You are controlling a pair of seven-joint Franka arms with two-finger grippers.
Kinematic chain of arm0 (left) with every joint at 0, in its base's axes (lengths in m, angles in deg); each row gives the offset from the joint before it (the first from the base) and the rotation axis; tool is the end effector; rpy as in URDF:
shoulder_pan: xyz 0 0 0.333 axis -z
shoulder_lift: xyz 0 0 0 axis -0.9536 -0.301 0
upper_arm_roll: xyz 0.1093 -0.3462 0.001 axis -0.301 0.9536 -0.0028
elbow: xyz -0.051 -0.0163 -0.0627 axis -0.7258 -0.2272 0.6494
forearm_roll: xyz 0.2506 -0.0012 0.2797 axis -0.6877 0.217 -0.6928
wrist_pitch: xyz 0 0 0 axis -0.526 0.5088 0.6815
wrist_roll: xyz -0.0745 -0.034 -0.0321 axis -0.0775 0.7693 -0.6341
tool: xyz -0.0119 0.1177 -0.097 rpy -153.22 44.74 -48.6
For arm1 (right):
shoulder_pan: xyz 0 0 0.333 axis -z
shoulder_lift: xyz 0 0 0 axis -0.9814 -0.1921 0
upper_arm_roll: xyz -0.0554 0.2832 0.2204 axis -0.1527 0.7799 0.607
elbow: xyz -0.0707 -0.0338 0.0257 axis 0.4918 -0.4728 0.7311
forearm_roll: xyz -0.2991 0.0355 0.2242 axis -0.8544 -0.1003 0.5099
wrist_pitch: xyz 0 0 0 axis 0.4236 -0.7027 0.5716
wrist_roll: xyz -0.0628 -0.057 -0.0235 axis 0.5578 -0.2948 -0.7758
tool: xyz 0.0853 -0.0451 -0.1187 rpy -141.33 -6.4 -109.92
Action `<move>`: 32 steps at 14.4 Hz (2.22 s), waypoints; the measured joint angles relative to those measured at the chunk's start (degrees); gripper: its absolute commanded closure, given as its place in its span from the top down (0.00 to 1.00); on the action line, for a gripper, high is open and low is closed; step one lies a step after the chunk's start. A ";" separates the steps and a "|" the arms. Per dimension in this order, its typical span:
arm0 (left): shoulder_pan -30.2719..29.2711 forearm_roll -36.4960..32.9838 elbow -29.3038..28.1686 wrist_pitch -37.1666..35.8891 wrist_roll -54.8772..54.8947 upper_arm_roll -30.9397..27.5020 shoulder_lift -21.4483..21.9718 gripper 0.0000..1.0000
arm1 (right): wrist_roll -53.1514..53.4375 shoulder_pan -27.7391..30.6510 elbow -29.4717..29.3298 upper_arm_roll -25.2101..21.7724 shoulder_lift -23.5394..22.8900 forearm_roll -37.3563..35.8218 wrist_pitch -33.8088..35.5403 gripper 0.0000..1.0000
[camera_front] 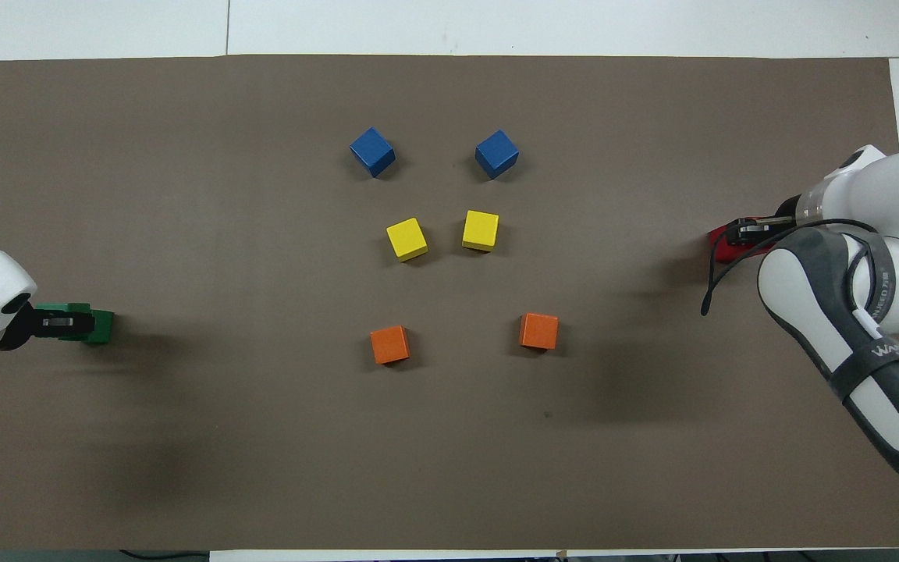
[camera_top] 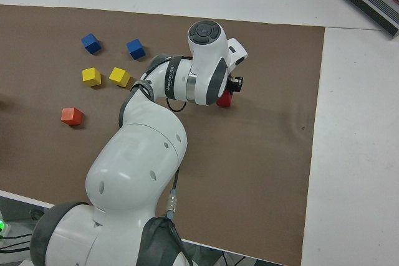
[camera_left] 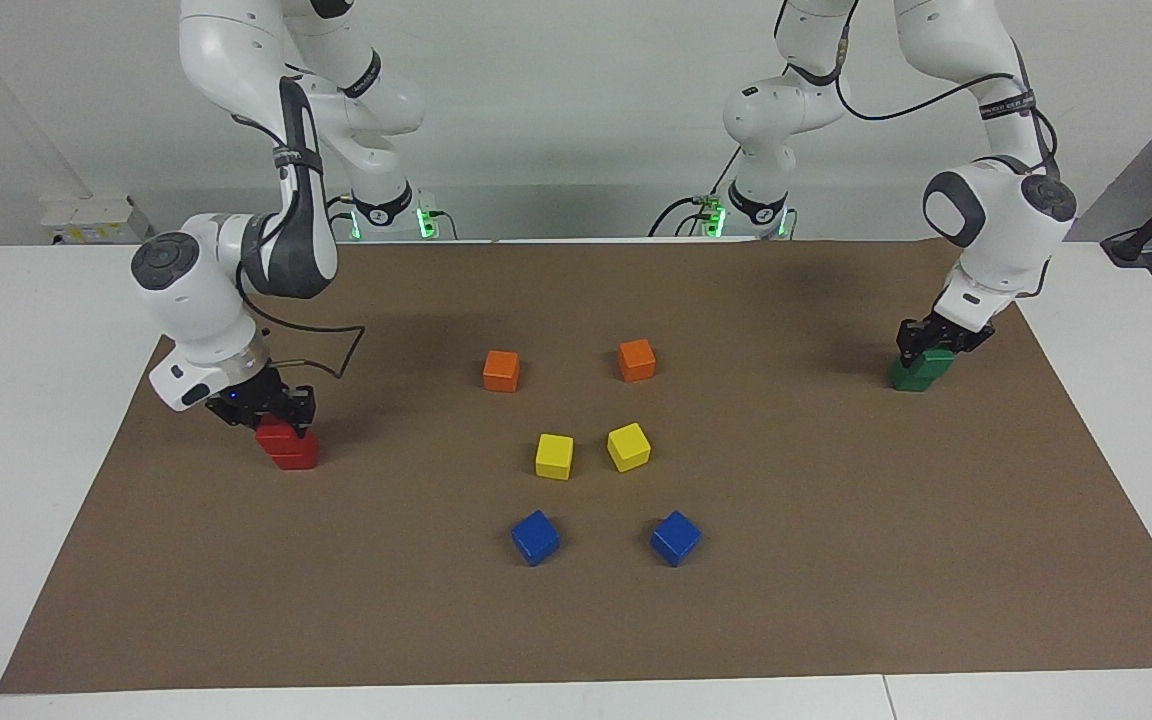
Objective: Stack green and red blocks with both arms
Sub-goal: 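Stack green on green with the left gripper while the right gripper stacks red, then open both grippers and withdraw them from the stacked blocks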
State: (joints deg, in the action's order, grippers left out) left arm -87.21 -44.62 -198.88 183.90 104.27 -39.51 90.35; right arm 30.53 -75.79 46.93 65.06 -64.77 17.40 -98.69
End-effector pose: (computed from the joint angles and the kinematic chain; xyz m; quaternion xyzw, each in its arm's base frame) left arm 0.4832 0.1179 0.3581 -0.9992 0.0357 -0.0191 0.0038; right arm 0.5917 -0.0503 0.3636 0.9995 -0.0069 0.0298 0.0003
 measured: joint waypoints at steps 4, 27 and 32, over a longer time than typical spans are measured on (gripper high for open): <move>0.00 0.00 -0.20 0.00 0.02 0.02 -0.42 1.00 | 0.00 0.00 0.00 0.00 0.03 0.00 -0.01 1.00; 3.98 0.00 29.79 -37.23 -4.20 2.13 7.09 1.00 | 0.00 -0.22 -23.81 1.36 12.13 -0.18 42.95 1.00; 6.22 0.00 35.83 -43.49 -7.86 2.28 5.18 1.00 | 0.00 -0.19 -23.81 1.36 11.85 -0.33 42.95 1.00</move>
State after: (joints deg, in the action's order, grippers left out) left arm -80.99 -44.63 -163.06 140.41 96.41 -37.23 95.53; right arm 30.53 -75.98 23.11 66.41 -52.92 17.08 -55.75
